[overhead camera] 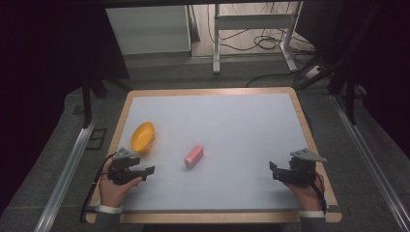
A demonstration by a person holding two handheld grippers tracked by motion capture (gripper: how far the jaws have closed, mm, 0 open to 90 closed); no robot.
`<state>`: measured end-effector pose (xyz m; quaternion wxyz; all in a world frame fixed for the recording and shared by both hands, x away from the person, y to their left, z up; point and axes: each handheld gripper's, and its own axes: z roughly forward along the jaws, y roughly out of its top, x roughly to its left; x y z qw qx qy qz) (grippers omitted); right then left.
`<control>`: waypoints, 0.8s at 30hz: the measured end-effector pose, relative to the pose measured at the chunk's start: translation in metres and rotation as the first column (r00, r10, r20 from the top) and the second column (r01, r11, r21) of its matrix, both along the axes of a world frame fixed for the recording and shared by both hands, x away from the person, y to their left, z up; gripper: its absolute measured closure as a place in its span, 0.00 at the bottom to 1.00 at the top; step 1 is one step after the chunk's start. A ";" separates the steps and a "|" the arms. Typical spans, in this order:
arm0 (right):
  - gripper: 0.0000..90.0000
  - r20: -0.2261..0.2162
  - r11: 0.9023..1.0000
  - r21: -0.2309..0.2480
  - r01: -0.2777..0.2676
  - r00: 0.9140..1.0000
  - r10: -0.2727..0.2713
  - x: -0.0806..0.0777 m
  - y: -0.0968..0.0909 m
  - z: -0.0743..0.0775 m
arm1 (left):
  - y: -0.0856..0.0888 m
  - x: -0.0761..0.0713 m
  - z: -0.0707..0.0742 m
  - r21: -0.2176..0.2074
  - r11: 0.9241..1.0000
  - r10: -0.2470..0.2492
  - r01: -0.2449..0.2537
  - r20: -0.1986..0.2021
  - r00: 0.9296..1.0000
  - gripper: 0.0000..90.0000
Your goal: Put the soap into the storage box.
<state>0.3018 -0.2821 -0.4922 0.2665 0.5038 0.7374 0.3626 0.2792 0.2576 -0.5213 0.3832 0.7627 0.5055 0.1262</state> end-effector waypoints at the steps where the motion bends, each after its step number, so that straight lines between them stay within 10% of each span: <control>1: 0.06 0.000 1.000 0.000 0.000 1.000 0.000 0.000 0.000 0.000 | 0.000 0.000 -0.001 0.002 1.000 0.000 0.000 -0.003 1.000 0.27; 24: 0.08 0.006 0.999 -0.012 -0.034 0.999 0.034 -0.003 0.003 -0.002 | -0.002 -0.012 0.013 0.039 0.998 0.045 -0.044 -0.012 0.999 0.30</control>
